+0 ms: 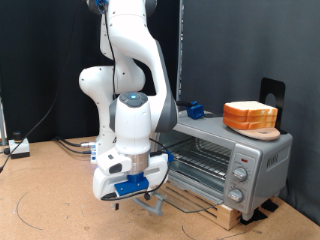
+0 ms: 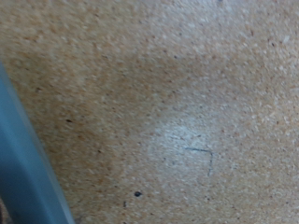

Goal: Make a piece of toast with the oven

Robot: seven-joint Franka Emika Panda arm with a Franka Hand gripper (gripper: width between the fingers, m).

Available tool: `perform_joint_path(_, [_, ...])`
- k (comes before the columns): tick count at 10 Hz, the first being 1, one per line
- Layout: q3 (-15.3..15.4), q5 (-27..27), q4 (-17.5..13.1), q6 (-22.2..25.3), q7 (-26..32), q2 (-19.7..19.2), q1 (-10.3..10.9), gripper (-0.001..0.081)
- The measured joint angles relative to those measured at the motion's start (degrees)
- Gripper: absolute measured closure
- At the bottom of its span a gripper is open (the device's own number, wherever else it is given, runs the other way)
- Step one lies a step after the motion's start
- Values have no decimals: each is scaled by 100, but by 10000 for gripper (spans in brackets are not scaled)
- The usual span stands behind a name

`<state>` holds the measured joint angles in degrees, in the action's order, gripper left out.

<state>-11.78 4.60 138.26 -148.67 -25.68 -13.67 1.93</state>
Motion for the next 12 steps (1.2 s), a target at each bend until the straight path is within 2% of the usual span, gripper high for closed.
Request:
perform_joint_path(4, [-102,-1,-18,0,-6,-43,-39,-1])
perform_joint_path(7, [-142,180,-141,76,154,46,-176,-1])
perform_joint_path(10, [-107,680,-294,928,856,491,-325,-1])
perform_joint_path(11, [-106,677,-283,900,838,471,-324,-1])
perform_joint_path(12, [-73,1052,-289,975,1101,500,-328,-1])
